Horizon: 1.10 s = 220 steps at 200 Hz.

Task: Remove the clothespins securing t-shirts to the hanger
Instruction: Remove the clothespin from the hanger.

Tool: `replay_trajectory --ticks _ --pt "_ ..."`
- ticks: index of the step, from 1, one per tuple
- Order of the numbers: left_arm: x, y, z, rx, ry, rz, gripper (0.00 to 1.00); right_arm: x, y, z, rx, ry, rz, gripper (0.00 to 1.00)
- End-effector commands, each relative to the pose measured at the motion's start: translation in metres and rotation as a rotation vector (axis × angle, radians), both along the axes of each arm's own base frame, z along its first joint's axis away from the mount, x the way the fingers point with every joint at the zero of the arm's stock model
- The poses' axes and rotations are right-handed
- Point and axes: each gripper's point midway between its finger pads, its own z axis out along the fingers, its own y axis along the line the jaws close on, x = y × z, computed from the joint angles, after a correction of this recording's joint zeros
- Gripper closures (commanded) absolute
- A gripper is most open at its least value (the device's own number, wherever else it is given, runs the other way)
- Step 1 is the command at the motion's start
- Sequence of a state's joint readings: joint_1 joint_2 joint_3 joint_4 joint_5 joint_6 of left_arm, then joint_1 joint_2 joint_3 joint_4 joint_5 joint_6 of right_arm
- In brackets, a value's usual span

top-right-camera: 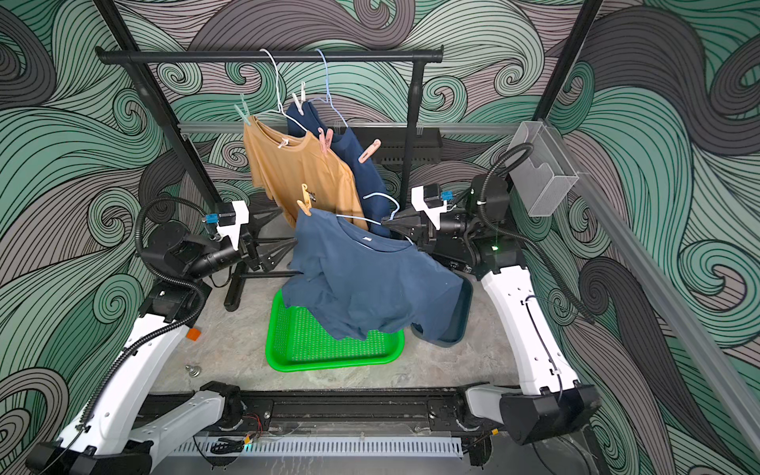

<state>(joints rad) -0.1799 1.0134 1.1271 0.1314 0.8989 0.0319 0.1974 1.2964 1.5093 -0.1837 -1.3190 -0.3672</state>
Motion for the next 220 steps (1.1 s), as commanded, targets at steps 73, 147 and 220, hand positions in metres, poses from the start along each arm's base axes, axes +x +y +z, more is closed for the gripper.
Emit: replay_trajectory --ticks 73,147,220 --pt "-0.003 -0.020 0.002 0.040 0.013 -0.228 0.17 -0.006 -0.020 -0.012 0.003 -0.016 0.043 1.00" --pt "0.014 -0.026 -0.016 0.070 0.036 -0.271 0.20 -0.001 -0.034 -0.039 -0.009 -0.031 -0.029 1.00" --pt "0.018 -0.033 -0.041 0.088 0.085 -0.376 0.21 -0.021 -0.037 -0.053 -0.004 0.031 -0.006 1.00"
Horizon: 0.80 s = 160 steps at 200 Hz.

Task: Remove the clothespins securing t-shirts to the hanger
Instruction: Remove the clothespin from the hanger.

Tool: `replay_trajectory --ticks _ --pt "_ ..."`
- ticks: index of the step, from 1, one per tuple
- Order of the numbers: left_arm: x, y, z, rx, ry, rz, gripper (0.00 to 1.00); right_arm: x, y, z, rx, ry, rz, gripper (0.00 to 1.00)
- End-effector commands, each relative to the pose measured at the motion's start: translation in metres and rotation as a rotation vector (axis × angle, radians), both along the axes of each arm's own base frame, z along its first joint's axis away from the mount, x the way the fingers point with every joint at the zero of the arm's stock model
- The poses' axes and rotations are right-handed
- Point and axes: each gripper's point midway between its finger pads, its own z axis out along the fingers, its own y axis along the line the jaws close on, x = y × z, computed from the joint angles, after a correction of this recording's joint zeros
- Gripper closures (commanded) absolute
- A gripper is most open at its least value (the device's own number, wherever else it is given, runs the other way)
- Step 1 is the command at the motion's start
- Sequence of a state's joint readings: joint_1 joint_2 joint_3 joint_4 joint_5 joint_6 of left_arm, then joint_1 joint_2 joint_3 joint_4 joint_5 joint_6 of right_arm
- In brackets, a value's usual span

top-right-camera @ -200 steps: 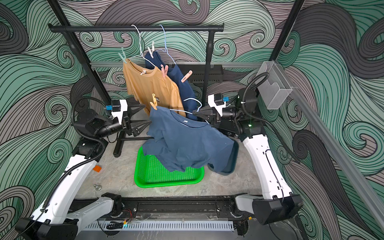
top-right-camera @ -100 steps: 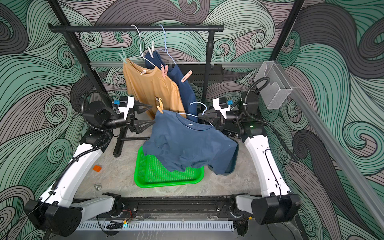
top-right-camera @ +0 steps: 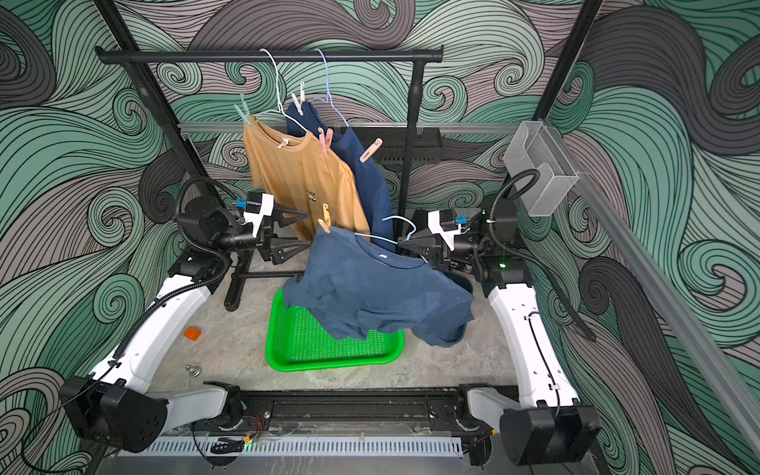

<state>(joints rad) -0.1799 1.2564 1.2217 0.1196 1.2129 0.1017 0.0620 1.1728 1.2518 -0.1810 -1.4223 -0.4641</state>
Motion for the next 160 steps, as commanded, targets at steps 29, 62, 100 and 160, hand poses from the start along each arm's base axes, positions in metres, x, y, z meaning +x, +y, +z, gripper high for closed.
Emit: replay_trajectory --ticks 29,62,100,160 --pt "0.005 -0.007 -0.006 0.009 0.031 -0.110 0.23 -0.016 -0.003 -0.001 0.010 0.003 0.034 1.00" --pt "0.014 -0.011 -0.006 0.011 0.102 -0.144 0.27 -0.021 -0.003 0.000 0.012 -0.002 0.042 1.00" --pt "0.020 -0.020 -0.010 0.010 0.176 -0.193 0.37 -0.018 0.000 0.000 0.014 0.005 0.061 1.00" --pt "0.015 -0.030 -0.010 0.014 0.174 -0.227 0.42 -0.015 0.005 0.002 0.014 0.003 0.083 1.00"
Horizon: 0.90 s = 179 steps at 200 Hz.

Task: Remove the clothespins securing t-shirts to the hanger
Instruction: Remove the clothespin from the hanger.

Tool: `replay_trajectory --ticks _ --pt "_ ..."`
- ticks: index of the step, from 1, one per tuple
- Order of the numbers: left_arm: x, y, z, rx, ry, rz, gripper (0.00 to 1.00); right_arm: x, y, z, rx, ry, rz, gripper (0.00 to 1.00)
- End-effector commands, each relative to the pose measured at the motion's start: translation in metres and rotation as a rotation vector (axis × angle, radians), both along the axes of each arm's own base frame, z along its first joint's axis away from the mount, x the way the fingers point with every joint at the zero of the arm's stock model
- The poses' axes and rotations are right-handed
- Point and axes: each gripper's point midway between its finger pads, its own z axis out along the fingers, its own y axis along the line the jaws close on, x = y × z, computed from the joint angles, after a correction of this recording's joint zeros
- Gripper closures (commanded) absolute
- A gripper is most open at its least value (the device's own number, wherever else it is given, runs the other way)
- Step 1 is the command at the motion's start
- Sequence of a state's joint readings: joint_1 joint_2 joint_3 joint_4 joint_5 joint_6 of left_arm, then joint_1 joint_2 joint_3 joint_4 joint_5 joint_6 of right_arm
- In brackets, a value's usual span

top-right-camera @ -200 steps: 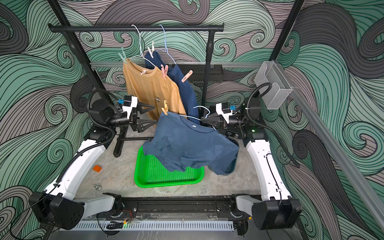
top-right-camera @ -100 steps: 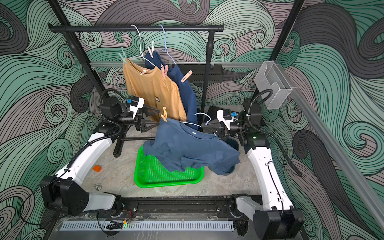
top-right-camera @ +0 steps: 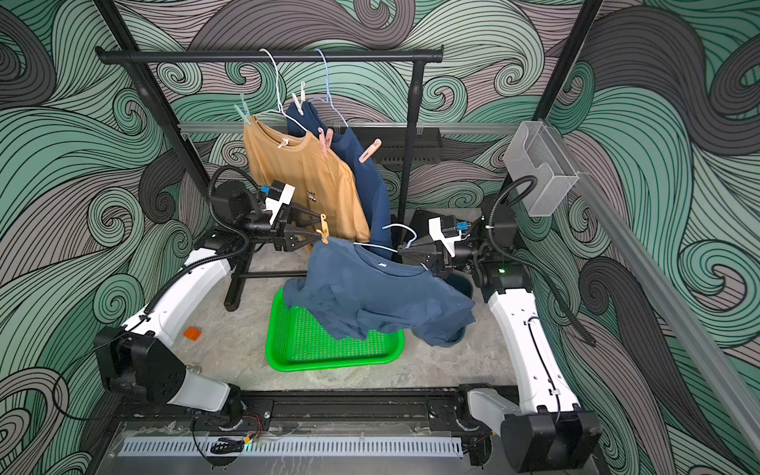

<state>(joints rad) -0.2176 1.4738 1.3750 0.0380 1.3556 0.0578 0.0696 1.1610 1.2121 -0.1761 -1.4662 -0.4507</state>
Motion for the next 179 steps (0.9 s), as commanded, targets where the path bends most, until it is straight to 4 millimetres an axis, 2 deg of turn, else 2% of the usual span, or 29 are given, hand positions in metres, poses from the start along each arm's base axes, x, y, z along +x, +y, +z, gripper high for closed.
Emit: replay_trajectory --ticks 1,110,132,179 --pt "-0.0086 -0.0051 0.0102 -0.008 -0.013 -0.047 0.42 -0.0054 0.0025 0.0105 0.008 -0.035 0.033 1.00" --pt "-0.0111 -0.0103 0.0122 -0.004 0.013 -0.070 0.64 -0.0020 0.0032 0.0108 0.007 -0.030 0.033 1.00" --pt "-0.0118 -0.0102 0.0139 -0.005 0.011 -0.074 0.65 -0.0018 0.0032 0.0100 0.007 -0.027 0.032 1.00" --pt "-0.0127 -0.0100 0.0156 -0.005 0.012 -0.076 0.60 -0.0009 0.0034 0.0098 0.007 -0.030 0.032 1.00"
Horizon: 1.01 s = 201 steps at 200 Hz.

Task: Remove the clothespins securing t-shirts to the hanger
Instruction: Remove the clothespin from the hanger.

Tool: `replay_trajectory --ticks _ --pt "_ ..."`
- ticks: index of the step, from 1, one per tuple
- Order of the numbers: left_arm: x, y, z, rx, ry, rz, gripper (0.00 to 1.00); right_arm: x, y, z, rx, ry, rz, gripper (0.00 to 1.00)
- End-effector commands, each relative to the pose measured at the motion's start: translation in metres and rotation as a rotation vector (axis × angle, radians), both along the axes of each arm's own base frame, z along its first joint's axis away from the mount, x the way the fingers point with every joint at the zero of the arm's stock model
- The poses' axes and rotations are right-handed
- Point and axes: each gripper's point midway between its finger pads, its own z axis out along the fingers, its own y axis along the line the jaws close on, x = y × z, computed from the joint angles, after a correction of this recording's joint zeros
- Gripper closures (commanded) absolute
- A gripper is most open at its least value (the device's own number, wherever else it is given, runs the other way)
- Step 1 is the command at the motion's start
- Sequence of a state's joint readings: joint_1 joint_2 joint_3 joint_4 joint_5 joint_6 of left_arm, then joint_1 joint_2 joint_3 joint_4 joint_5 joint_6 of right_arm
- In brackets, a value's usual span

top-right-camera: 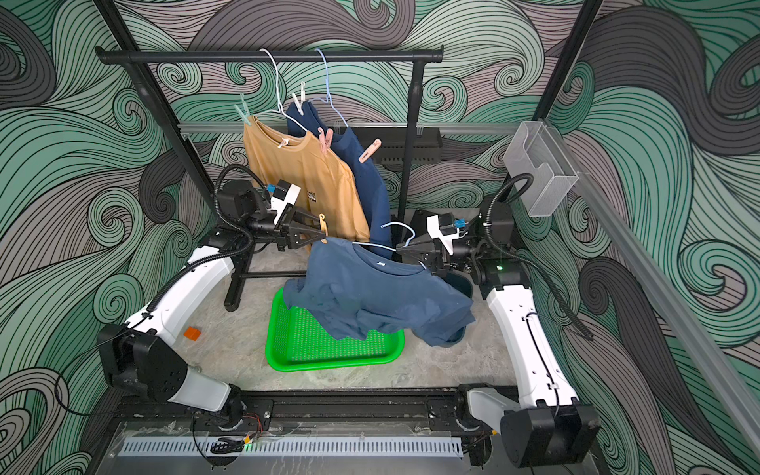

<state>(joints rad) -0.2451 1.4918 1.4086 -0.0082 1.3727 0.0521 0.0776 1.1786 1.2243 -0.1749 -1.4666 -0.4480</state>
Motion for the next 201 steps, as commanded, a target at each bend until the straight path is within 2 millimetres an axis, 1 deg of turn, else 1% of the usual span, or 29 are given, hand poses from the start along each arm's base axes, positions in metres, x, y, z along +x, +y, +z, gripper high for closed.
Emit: replay_trajectory --ticks 1,13,21,33,61,79,105,125,157,201 --pt "-0.007 -0.001 0.014 -0.010 -0.024 -0.031 0.59 -0.004 0.001 0.010 0.007 -0.037 0.024 1.00" --pt "-0.007 -0.001 0.015 -0.011 -0.027 -0.032 0.55 -0.004 0.001 0.009 0.007 -0.033 0.022 1.00" --pt "-0.008 -0.001 0.015 -0.011 -0.031 -0.032 0.55 -0.003 0.001 0.008 0.006 -0.031 0.021 1.00" --pt "-0.008 0.000 0.016 -0.012 -0.033 -0.031 0.57 -0.004 0.001 0.009 0.007 -0.035 0.022 1.00" --pt "-0.006 -0.001 0.016 -0.011 -0.026 -0.029 0.64 -0.004 0.001 0.010 0.007 -0.034 0.022 1.00" --pt "-0.007 -0.001 0.017 -0.011 -0.029 -0.027 0.72 -0.003 0.001 0.009 0.006 -0.035 0.020 1.00" --pt "-0.006 0.000 0.018 -0.012 -0.037 -0.020 0.88 -0.003 0.001 0.010 0.006 -0.034 0.020 1.00" --pt "-0.006 -0.001 0.019 -0.012 -0.037 -0.020 0.94 -0.003 0.001 0.010 0.006 -0.038 0.019 1.00" --pt "-0.004 -0.001 0.019 -0.010 -0.036 -0.008 0.95 -0.003 0.001 0.010 0.005 -0.039 0.014 1.00" --pt "0.003 -0.001 0.012 0.004 -0.027 0.028 0.98 -0.002 0.001 0.011 0.003 -0.048 0.002 1.00"
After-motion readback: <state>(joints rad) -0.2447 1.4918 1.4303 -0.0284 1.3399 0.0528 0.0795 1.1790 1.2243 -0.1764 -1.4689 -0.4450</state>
